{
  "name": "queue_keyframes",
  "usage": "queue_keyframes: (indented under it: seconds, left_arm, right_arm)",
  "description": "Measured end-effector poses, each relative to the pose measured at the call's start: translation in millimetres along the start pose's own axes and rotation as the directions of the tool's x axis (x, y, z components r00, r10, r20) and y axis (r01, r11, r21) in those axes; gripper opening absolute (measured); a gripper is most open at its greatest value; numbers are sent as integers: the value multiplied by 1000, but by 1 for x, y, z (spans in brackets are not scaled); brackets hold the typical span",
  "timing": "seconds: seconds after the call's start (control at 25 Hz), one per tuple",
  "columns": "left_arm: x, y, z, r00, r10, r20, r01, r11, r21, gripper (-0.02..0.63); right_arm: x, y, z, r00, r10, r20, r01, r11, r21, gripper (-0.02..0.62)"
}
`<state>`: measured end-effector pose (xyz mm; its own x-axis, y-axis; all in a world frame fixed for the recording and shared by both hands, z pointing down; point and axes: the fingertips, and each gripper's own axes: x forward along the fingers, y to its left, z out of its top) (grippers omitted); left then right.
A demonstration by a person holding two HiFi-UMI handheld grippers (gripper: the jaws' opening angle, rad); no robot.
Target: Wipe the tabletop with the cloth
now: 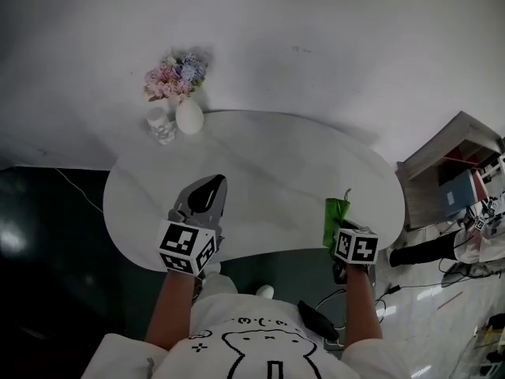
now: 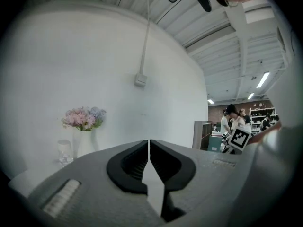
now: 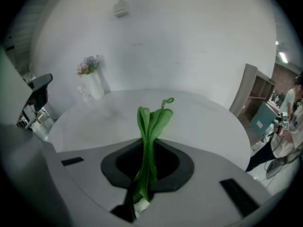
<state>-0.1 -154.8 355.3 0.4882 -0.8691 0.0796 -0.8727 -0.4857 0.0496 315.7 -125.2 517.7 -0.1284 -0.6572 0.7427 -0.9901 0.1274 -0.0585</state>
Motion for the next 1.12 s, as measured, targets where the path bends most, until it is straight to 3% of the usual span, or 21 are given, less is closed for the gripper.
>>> queue_keyframes:
  seconds: [0.32, 0.6, 0.92, 1.12]
  left_arm:
    - [-16, 90, 6, 995, 98, 7, -98, 995, -17, 20]
    - [-40, 158, -8, 984, 179, -22, -180, 983, -44, 20]
    - [-66, 225, -28, 970, 231, -71, -236, 970, -66, 20]
    - [-83, 256, -42, 966, 242, -94, -250, 965, -79, 20]
  right_arm:
    - [36, 106, 100, 980, 144, 134, -137, 989, -61, 43]
    - [100, 207, 147, 956, 265, 124, -258, 964, -70, 43]
    - [170, 304, 171, 927, 355, 122, -369, 921, 127, 43]
    - [218, 350, 175, 925, 357, 129, -380, 862, 335, 43]
